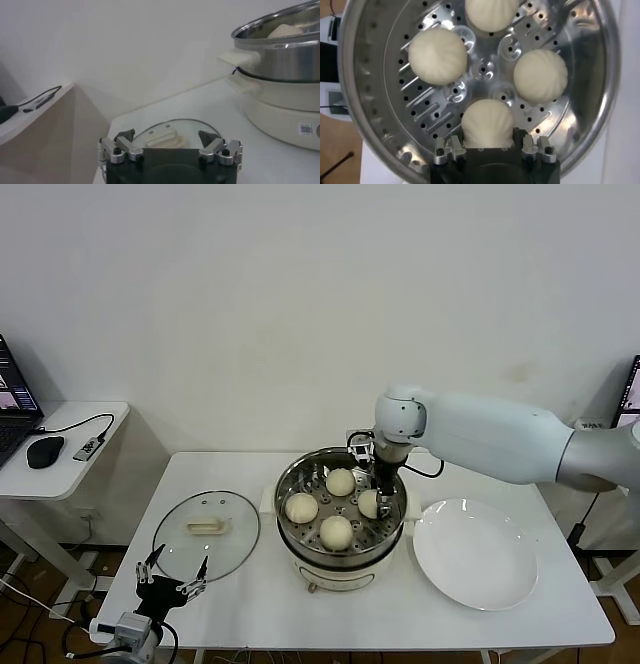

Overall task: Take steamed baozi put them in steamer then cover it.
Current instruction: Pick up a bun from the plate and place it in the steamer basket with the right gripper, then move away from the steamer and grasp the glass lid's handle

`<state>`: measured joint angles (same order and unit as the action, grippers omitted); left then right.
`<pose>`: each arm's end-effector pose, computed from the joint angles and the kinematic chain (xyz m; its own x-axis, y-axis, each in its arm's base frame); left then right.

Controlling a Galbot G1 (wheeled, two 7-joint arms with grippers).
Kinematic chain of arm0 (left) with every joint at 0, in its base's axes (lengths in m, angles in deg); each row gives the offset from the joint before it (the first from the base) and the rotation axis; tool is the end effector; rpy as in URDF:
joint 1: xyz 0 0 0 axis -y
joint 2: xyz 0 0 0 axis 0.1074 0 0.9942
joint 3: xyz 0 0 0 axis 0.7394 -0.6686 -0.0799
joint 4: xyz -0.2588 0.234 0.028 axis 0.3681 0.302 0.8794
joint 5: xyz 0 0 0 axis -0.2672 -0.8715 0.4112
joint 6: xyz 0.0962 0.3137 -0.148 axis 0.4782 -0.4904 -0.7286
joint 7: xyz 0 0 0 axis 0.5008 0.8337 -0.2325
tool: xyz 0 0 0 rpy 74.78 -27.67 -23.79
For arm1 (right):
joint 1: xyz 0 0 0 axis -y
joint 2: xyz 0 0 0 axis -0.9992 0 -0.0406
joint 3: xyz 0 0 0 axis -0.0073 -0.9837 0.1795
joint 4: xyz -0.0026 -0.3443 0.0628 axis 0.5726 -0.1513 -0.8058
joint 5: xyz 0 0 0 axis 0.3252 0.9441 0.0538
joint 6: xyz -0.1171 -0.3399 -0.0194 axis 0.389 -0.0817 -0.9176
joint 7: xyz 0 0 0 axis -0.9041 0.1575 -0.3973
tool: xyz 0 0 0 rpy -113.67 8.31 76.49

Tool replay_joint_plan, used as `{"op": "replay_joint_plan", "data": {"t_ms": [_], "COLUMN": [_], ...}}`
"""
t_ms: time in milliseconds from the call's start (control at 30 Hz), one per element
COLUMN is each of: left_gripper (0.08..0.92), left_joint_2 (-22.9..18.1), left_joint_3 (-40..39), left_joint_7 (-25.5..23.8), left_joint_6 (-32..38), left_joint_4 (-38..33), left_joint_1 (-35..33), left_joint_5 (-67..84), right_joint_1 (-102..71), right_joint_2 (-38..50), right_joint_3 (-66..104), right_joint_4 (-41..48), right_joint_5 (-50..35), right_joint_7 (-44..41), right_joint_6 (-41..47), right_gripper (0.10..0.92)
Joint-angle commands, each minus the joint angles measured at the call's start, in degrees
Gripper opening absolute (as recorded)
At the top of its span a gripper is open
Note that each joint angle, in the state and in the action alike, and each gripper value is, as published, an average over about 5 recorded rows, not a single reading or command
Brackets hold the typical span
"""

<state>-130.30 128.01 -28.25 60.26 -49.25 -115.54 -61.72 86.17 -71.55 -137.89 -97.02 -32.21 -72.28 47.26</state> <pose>0.1737 0.0999 -0.3019 -0.9482 0.0194 0.3170 0.1274 0.9375 0.3238 0.5512 0.0768 -0.1056 -0.0623 -0.0507 0.9968 -0.9947 -0.0787 -0.0662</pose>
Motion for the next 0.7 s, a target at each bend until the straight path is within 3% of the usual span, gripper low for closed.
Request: {"op": "replay_joint_plan", "data": {"t_ms": [33, 167, 300, 533, 700], "left_gripper": [0.823, 0.823, 0.823, 0.823, 0.823], "left_joint_2": [-0.1, -0.3, -0.5, -0.8, -1.6], "left_joint_3": [0.0, 0.0, 0.1, 0.2, -0.8], "left_joint_7": [0.0, 0.2, 1.2, 4.7, 9.6], "left_joint_6": [0.0, 0.0, -0.1, -1.9, -2.8], "left_joint_4": [-0.1, -0.3, -0.9, -1.4, -1.0], "left_joint_1": [0.0, 0.0, -0.2, 0.2, 0.5], "left_joint_5": [0.0, 0.0, 1.3, 5.6, 11.7], "right_joint_1": [2.0, 5.3, 6.4, -9.3, -33.3], "right_joint_2": [2.6, 7.2, 14.6, 30.4, 39.4], "right_joint_3": [1.9, 4.1, 9.0, 33.1, 56.4], "right_joint_4": [-1.5, -4.7, -9.9, -19.4, -27.5], "right_joint_5": [-0.4, -2.2, -4.1, -14.3, -22.0], "right_joint_7": [0.5, -0.3, 0.6, 22.2, 42.1], "right_joint_6": [0.3, -0.1, -1.6, -8.4, -15.0], "right_gripper": [0.702, 0.799, 0.821, 0.823, 0.823]}}
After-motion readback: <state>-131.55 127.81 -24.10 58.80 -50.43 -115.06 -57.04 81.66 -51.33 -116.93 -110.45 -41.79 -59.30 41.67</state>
